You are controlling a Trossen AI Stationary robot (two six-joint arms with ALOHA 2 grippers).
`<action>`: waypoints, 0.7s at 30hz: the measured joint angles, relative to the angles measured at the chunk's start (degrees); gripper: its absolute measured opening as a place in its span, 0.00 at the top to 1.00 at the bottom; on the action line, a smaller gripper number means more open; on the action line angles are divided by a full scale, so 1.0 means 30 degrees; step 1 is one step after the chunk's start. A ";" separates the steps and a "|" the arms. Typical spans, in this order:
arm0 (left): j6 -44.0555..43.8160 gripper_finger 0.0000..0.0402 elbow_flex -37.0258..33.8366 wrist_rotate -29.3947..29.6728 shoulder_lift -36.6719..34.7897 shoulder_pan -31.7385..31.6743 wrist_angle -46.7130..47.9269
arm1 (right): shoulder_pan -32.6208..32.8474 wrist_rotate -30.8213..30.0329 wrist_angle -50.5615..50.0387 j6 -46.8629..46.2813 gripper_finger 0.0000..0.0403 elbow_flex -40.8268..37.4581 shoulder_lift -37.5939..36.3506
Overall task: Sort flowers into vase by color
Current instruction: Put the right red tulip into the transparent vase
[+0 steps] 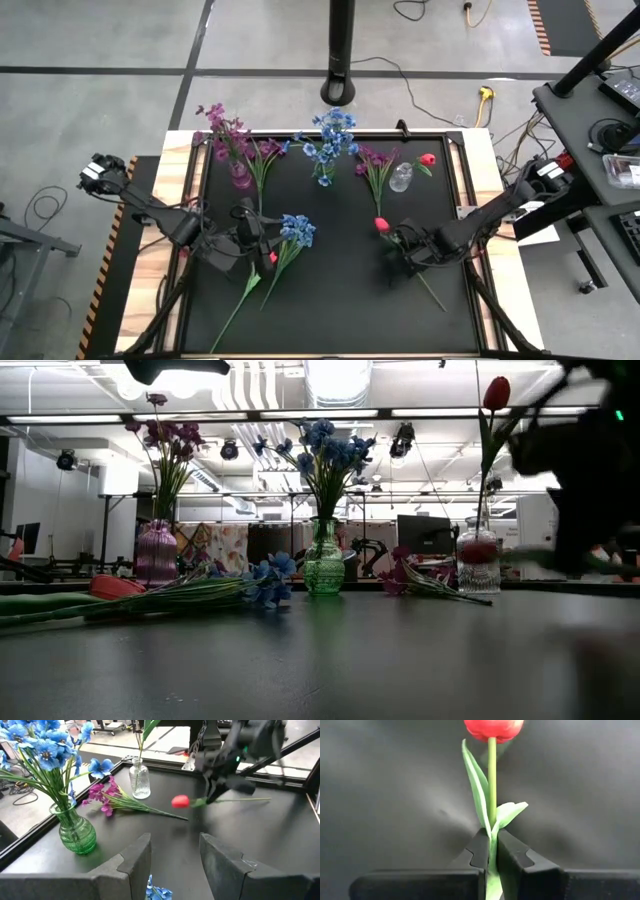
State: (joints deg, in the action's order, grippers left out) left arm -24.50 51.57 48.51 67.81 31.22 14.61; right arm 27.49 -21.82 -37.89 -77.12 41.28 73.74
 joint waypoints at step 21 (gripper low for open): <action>0.0434 0.63 0.0430 0.0013 0.0810 0.0000 0.0000 | -0.1012 -1.9115 1.3467 1.9546 0.96 0.1152 -0.4523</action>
State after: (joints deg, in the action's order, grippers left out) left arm -23.20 52.86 48.55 70.24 31.22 14.61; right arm 24.45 -79.16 2.51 -18.49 44.73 60.17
